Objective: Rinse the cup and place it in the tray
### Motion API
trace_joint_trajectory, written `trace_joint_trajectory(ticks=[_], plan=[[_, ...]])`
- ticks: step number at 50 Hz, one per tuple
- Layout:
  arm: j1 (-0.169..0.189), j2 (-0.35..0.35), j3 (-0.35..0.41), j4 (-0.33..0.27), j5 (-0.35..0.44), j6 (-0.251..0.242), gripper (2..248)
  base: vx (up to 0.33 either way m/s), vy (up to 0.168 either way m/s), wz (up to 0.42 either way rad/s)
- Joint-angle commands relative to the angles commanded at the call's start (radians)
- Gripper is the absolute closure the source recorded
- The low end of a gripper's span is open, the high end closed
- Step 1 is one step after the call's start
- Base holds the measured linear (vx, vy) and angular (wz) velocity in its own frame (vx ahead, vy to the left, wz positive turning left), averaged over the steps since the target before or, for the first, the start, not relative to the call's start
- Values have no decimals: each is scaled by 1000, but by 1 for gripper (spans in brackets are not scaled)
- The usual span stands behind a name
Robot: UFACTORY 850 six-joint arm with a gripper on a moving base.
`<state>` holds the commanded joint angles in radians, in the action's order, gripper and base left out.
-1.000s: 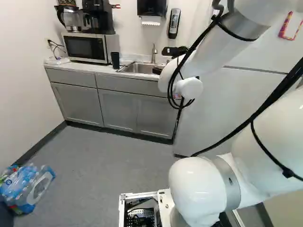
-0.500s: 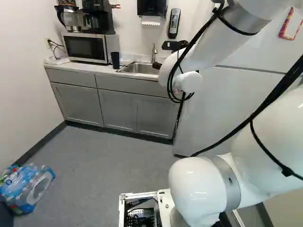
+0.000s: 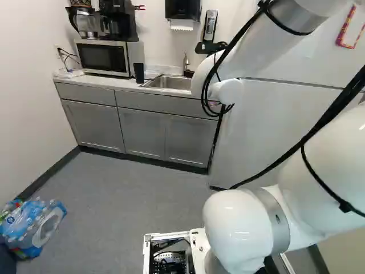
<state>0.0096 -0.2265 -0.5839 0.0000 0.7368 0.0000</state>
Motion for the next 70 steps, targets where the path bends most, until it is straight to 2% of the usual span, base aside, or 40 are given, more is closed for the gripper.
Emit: trace_joint_trajectory(ticks=[70], plan=[[0,-12,-137,0,-143,0,3,0,0,0]])
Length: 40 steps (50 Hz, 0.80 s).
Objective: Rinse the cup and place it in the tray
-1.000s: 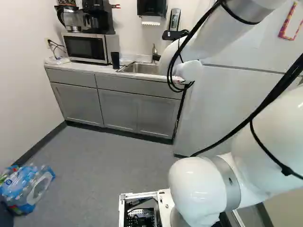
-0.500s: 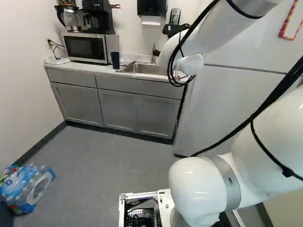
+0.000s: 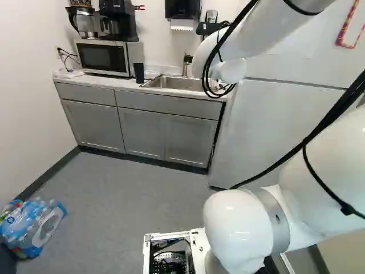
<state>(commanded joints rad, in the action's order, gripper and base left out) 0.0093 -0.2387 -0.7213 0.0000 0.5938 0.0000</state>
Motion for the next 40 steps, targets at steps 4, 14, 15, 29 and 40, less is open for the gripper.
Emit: trace_joint_trajectory(ticks=[4,14,15,29,40], plan=[[0,-1,-8,0,-9,0,3,0,0,0],[0,-2,-27,0,-30,0,3,0,0,0],[0,-2,-29,0,-33,0,3,0,0,0],[0,-4,-57,0,-63,0,3,0,0,0],[0,-4,-79,0,-87,0,3,0,0,0]])
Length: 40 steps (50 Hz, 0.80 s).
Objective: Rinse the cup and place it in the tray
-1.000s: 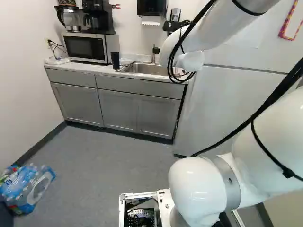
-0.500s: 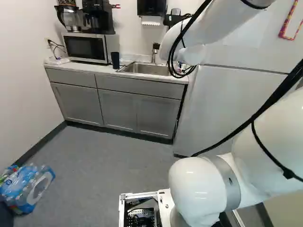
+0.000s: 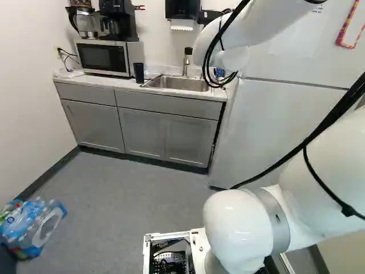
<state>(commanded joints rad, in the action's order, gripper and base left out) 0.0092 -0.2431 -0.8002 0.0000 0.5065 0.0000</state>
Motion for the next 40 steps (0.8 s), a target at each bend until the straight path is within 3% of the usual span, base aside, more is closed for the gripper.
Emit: trace_joint_trajectory(ticks=[40], plan=[[0,3,-84,0,-87,0,3,0,0,0]])
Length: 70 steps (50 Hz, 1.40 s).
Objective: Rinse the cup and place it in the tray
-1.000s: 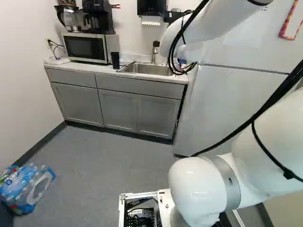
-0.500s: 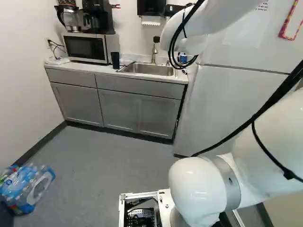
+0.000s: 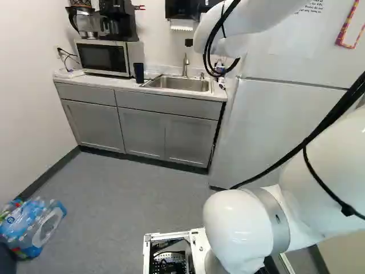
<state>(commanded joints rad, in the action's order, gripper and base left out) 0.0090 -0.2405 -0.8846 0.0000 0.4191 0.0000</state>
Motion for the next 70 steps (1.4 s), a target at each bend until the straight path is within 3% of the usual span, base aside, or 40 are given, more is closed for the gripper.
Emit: trace_joint_trajectory(ticks=[21,70], plan=[[0,0,-43,0,-35,0,3,0,0,0],[0,0,-43,0,-35,0,3,0,-3,5]])
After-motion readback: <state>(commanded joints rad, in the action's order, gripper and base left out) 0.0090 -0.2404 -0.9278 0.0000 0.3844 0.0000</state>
